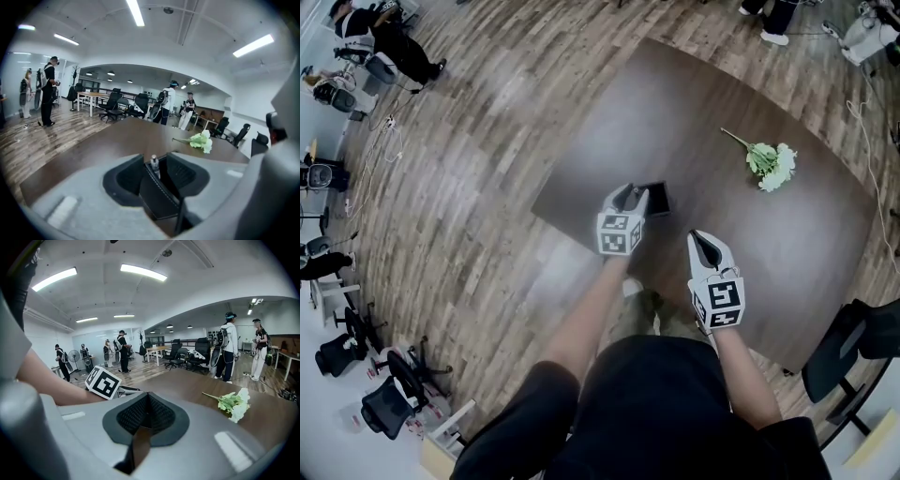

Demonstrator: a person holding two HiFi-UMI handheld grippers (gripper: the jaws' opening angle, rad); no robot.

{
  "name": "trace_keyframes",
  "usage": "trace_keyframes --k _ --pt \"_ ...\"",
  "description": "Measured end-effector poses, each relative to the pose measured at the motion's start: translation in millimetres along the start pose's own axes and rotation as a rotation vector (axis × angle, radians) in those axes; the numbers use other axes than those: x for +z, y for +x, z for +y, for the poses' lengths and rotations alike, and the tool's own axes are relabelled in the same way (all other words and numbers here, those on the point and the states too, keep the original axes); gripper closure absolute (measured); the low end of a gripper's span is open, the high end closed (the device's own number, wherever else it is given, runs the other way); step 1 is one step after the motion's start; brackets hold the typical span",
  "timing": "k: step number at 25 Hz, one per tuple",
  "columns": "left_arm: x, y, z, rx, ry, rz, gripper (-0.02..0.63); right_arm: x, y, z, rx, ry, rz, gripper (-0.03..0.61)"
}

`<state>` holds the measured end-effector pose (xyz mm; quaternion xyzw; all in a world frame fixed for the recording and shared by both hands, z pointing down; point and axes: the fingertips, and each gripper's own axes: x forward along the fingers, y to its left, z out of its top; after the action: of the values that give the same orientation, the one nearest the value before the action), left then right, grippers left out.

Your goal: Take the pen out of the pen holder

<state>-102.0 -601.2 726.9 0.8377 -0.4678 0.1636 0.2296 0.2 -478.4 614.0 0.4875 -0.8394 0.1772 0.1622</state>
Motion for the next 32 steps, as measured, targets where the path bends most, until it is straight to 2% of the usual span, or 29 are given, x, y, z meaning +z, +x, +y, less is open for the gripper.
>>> trace_keyframes --k 4,17,21,23,25,32 --pt "-7 5 5 0.051 0.027 0.034 0.512 -11 -4 -10 -0.017 0.009 0.015 0.575" --pt "-10 -9 -5 0.108 0.088 0.114 0.514 -13 -32 -14 -0.048 0.027 0.001 0.575" --pt "-14 -16 -7 0.145 0.099 0.109 0.514 -16 -44 -16 -0.056 0.036 -0.006 0.575" --pt "-13 -21 -7 0.167 0.103 0.101 0.536 -17 -51 -17 -0.062 0.040 -0.012 0.575" --pt "-12 -26 -10 0.164 0.107 0.096 0.559 -18 -57 -18 -0.068 0.045 -0.013 0.575" --pt "2 -30 -25 0.124 0.120 0.065 0.563 -15 -66 -22 -0.073 0.050 -0.029 0.575"
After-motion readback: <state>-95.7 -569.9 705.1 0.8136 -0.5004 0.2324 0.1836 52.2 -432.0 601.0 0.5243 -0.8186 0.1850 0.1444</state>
